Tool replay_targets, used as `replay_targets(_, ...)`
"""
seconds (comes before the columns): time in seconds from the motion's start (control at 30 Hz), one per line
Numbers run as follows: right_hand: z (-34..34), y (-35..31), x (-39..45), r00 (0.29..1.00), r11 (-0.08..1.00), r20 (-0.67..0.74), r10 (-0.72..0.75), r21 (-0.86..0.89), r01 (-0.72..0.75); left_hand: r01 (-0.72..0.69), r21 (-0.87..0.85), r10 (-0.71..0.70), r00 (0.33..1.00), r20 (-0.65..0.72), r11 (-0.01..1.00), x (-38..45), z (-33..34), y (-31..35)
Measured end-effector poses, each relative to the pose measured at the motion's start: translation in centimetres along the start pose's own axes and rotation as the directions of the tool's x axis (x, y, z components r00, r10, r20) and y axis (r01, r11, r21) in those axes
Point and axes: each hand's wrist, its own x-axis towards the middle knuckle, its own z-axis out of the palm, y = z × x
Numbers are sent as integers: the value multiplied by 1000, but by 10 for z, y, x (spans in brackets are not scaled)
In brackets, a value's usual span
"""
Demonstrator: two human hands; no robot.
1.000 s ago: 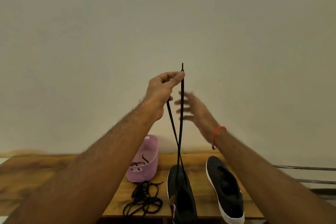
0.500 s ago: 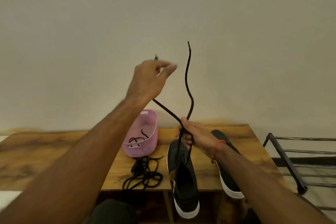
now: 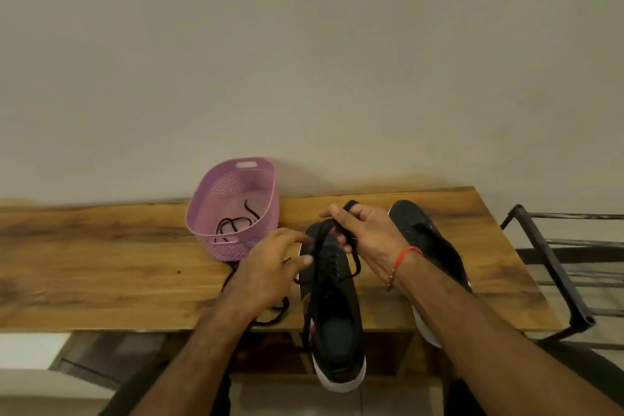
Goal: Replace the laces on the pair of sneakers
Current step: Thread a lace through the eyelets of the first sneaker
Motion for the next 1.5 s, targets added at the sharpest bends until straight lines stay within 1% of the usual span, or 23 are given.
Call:
replay_targets(0.07, -1, 1, 3, 1000, 999, 11, -12, -37, 13, -60, -229, 59, 998, -11, 972, 2, 20, 3)
replay_targets(0.1, -2, 2, 4, 1000, 999, 16, -16, -43, 17, -54, -282, 51, 999, -18, 958, 3, 31, 1)
replay_targets(0.2, -8, 1, 6, 998, 998, 59, -22, -62, 25, -31, -251, 4, 994, -107, 967, 8, 49, -10)
replay_targets(0.3, -11, 0, 6, 992, 996, 124, -32, -83, 42, -109, -152, 70, 968, -240, 982, 17, 43, -16)
replay_targets(0.37, -14, 0, 6, 991, 995, 126, -41, -86, 52, -133, -137, 103, 974, -204, 982, 20, 36, -17)
replay_targets(0.5, -25, 2, 10, 997, 995, 28, -70, -72, 72, -60, -252, 16, 985, -173, 966, 19, 30, -23)
replay_targets(0.53, -26, 3, 10, 997, 995, 22, -79, -65, 80, -21, -311, -20, 991, -129, 950, 19, 28, -24)
replay_targets(0.57, -26, 5, 9, 996, 995, 28, -86, -57, 87, 40, -395, -54, 998, -23, 918, 19, 26, -24)
replay_targets(0.63, -25, 8, 6, 994, 996, 70, -79, -36, 82, 215, -571, -67, 961, 269, 792, 20, 27, -22)
replay_targets(0.67, -23, 9, 3, 992, 997, 104, -69, -24, 72, 279, -650, -49, 936, 349, 707, 20, 29, -19)
replay_targets(0.7, -22, 10, 1, 987, 998, 146, -59, -19, 63, 310, -726, -43, 932, 361, 613, 19, 31, -16)
replay_targets(0.8, -23, 13, -5, 971, 999, 236, -29, -28, 36, 236, -894, -162, 969, 186, 380, 22, 33, -8)
replay_targets(0.87, -29, 13, -7, 971, 1000, 239, -4, -23, 10, 123, -962, -247, 967, 62, 243, 26, 28, -6)
replay_targets(0.97, -42, 14, -11, 971, 999, 236, 36, 4, -38, -107, -994, -289, 952, -97, -20, 29, 12, -3)
replay_targets(1.03, -49, 13, -14, 976, 997, 210, 65, 36, -74, -232, -970, -302, 932, -200, -76, 29, 1, -4)
replay_targets(1.13, -59, 10, -16, 986, 997, 152, 67, 14, -70, -352, -935, -343, 885, -315, -49, 26, -14, -13)
replay_targets(1.2, -67, 5, -16, 993, 996, 83, 87, -45, -83, -359, -933, -411, 851, -326, -4, 23, -24, -23)
replay_targets(1.23, -72, 1, -16, 993, 989, 41, 111, -101, -106, -317, -944, -456, 830, -321, 90, 21, -28, -30)
replay_targets(1.3, -85, -5, -15, 987, 942, -55, 153, -293, -162, -139, -908, -500, 797, -339, 395, 15, -36, -46)
replay_targets(1.37, -103, -9, -13, 969, 826, -196, 153, -512, -234, 41, -711, -455, 794, -404, 702, 7, -40, -61)
replay_targets(1.4, -111, -9, -12, 955, 774, -259, 143, -572, -271, 126, -570, -421, 803, -422, 812, 3, -41, -68)
replay_targets(1.43, -117, -9, -12, 943, 746, -302, 142, -593, -302, 216, -436, -407, 817, -410, 873, 1, -41, -74)
replay_targets(1.5, -123, -7, -12, 922, 732, -346, 173, -581, -355, 368, -274, -444, 841, -309, 889, -2, -37, -82)
